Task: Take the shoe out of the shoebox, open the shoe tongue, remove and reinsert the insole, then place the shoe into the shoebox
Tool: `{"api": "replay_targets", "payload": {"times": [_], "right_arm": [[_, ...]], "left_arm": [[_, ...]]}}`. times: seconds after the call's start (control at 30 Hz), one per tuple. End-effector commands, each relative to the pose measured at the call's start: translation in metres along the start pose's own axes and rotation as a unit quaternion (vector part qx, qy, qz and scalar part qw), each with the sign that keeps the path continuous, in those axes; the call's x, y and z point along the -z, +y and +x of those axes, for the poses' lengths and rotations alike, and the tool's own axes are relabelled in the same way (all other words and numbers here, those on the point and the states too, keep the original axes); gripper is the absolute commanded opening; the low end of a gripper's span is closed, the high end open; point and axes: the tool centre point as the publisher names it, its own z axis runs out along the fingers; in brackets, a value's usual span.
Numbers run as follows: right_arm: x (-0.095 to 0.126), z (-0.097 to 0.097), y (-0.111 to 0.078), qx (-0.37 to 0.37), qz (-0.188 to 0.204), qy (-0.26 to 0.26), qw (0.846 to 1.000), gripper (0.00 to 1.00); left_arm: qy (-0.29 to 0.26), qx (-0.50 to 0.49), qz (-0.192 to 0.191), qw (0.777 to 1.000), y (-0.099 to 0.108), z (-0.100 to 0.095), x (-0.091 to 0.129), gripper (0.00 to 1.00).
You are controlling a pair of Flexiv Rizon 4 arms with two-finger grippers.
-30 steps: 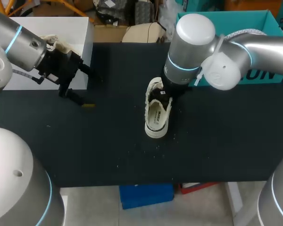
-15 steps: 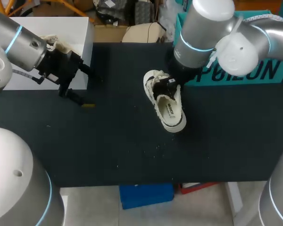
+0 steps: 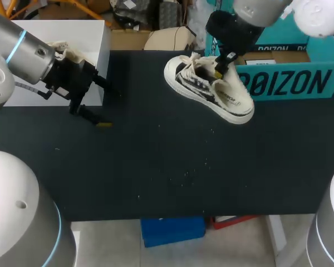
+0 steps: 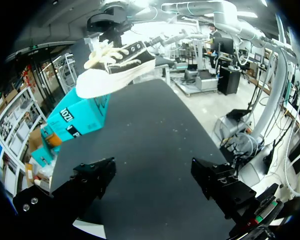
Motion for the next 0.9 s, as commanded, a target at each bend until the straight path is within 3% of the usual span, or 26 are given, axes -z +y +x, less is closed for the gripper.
{"api": "replay_targets", "payload": {"times": [0.03, 0.73, 0.9], "right_arm": [[0.082, -0.012, 0.005, 0.361, 0.232, 0.076, 0.900, 0.00], [0.082, -0.012, 0.005, 0.361, 0.232, 0.076, 0.900, 0.00], [0.084, -0.066, -0.012, 0.363, 0.244, 0.078, 0.896, 0.00]], "left_arm": [[0.001, 0.000, -0.002, 1.000, 0.000, 0.000, 0.000, 1.00], [0.001, 0.000, -0.002, 1.000, 0.000, 0.000, 0.000, 1.00], [0.001, 0.000, -0.002, 1.000, 0.000, 0.000, 0.000, 1.00]]}}
